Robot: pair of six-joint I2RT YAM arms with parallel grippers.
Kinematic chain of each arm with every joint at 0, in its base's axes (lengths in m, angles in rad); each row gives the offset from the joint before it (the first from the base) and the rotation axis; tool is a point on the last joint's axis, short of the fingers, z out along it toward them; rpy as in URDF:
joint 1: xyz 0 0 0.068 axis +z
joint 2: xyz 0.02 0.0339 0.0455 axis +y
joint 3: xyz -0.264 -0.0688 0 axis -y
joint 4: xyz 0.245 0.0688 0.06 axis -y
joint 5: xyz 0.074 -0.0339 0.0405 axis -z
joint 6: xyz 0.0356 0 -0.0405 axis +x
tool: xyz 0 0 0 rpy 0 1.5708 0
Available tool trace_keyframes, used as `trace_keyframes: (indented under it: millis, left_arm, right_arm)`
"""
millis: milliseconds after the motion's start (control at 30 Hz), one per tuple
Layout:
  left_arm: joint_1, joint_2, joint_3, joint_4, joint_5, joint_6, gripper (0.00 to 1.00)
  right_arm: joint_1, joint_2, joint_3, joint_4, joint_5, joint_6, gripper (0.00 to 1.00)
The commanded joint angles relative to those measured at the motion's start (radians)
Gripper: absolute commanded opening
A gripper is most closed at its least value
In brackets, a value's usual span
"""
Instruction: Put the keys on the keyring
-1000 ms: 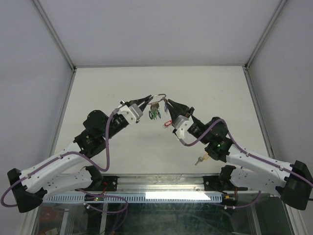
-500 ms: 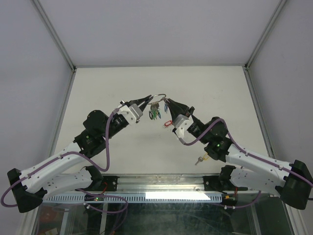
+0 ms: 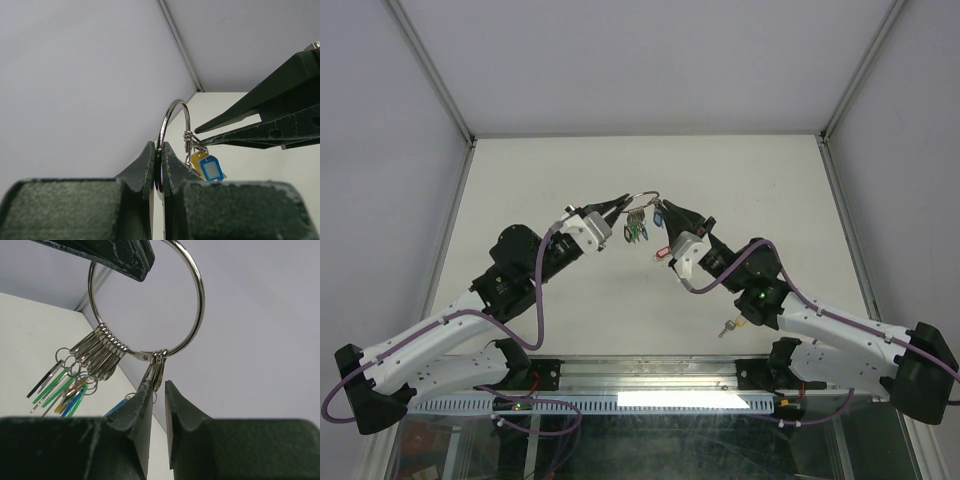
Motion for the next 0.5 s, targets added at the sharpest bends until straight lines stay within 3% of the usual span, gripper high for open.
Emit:
trace_keyframes:
  millis: [0, 467]
  left_arm:
    - [0.009, -0.014, 0.064, 0.073, 0.018, 0.001, 0.00]
    - [0.009, -0.012, 0.063, 0.075, 0.019, 0.000, 0.00]
  right_arm:
    - [0.003, 0.008, 0.040, 0.085, 0.025, -0.009, 0.18]
    - [0.003, 0.036, 0.051, 0.136, 0.026, -0.003, 0.19]
